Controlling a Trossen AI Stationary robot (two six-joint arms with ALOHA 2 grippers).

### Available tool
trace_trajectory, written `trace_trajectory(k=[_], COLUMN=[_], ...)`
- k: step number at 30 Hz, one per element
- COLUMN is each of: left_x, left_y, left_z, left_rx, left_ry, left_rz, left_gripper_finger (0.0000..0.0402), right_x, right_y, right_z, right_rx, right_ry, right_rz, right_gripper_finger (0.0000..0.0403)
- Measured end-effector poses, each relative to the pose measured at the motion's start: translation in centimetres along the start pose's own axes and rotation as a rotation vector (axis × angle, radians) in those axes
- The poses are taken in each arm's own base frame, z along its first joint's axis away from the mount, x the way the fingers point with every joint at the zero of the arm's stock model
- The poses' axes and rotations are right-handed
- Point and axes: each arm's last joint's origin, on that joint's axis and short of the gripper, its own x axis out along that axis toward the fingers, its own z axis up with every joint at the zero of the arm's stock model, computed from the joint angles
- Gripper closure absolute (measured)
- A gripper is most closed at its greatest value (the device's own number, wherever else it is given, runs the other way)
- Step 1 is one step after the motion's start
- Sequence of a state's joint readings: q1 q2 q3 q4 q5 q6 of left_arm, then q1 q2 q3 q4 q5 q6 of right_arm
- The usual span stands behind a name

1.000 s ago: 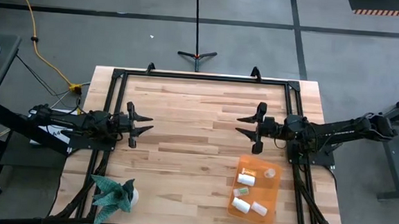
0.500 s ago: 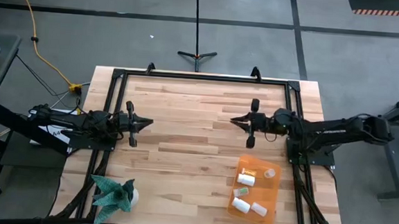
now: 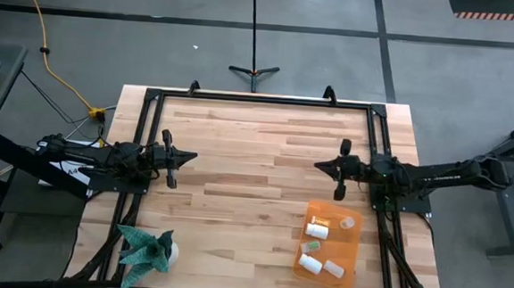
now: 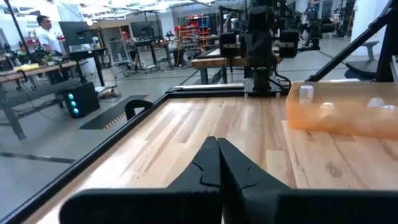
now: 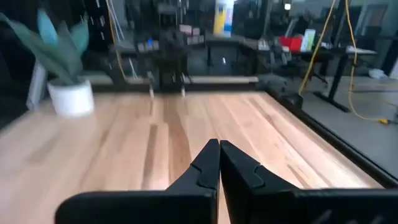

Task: Pick and place pill bottles into a basket
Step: Return to Home Position

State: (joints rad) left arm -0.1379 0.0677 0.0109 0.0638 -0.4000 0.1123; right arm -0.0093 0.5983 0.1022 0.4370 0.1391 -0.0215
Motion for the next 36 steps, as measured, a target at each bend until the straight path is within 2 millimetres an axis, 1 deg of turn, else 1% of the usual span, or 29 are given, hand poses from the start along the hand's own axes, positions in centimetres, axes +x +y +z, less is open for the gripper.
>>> trace_trajectory(k=[3, 6, 8, 11, 13, 15, 18, 21, 24, 28, 33, 36], left_x=[0.0, 0.0, 0.0, 0.0, 0.0, 0.0, 0.0, 0.0, 0.0, 0.0, 0.0, 0.0], left_y=[0.0, 0.0, 0.0, 0.0, 0.0, 0.0, 0.0, 0.0, 0.0, -0.1, -0.2, -0.3], left_z=[0.0, 0.0, 0.0, 0.0, 0.0, 0.0, 0.0, 0.0, 0.0, 0.0, 0.0, 0.0], left_rx=[0.008, -0.016, -0.031, -0.034, -0.034, -0.035, -0.045, -0.05, -0.046, -0.042, -0.055, -0.054], left_ry=[0.0, 0.001, 0.001, 0.0, 0.0, 0.001, 0.0, 0.0, -0.001, -0.002, -0.002, -0.002], left_rz=[0.003, 0.01, 0.01, 0.01, 0.01, 0.01, 0.009, 0.007, -0.006, -0.036, -0.069, -0.108], left_gripper_finger=[0.038, 0.0367, 0.0362, 0.0376, 0.0379, 0.0379, 0.0371, 0.0365, 0.038, 0.0379, 0.0372, 0.0375], right_x=[-1.2, -2.2, -2.8, -3.4, -3.7, -3.8, -4.0, -4.1, -4.2, -4.1, -4.1, -4.1], right_y=[0.0, -0.1, -0.2, -0.2, -0.3, -0.3, -0.4, -0.4, -0.4, -0.4, -0.3, -0.3], right_z=[-0.1, 0.4, 0.3, 0.0, -0.3, -0.9, -1.4, -1.4, -1.4, -1.5, -1.8, -1.9], right_rx=[0.023, 0.011, 0.012, 0.05, 0.056, 0.064, 0.128, 0.124, 0.082, 0.055, 0.074, 0.097], right_ry=[-0.08, -0.137, -0.132, -0.107, -0.126, -0.141, -0.094, -0.098, -0.11, -0.096, -0.061, -0.054], right_rz=[0.044, 0.087, 0.083, 0.089, 0.085, 0.071, 0.06, 0.058, 0.049, 0.039, 0.073, 0.094], right_gripper_finger=[0.0401, 0.0401, 0.0402, 0.0402, 0.0402, 0.0402, 0.0402, 0.0403, 0.0403, 0.0403, 0.0403, 0.0403])
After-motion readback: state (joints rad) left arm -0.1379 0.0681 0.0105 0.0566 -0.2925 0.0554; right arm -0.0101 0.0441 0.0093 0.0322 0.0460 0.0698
